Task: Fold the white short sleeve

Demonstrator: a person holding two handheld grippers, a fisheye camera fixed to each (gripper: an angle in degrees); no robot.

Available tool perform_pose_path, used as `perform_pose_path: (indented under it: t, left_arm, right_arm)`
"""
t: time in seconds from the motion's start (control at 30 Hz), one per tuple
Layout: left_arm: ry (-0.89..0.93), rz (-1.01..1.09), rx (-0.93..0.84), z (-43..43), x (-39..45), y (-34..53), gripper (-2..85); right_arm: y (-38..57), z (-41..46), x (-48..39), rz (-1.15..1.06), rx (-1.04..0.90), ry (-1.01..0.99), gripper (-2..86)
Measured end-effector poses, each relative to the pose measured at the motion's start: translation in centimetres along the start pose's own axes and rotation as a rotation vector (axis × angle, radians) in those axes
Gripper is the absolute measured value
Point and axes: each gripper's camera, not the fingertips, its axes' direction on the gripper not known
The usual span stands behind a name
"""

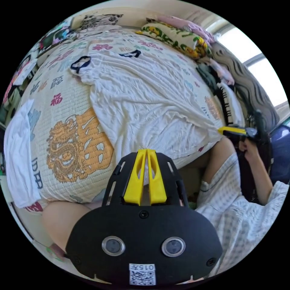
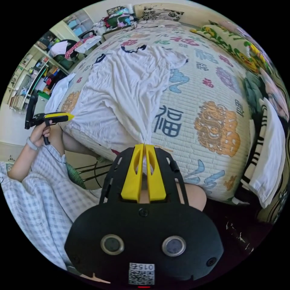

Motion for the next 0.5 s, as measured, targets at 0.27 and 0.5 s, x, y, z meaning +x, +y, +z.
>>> perform_pose_path:
  t: [0.27,0.5]
  left_arm:
    - [0.119,-0.152,0.191,-8.2,-2.6,5.5,-0.7]
    - [0.113,-0.184,0.217,-11.2,-2.6,7.7,-0.8]
  right_arm:
    - [4.7,-3.1,0.0,0.032,0.044,0.033,-0.9]
    - [7.4,-5.3,-1.5,0.031,0.092,0.02,-0.9]
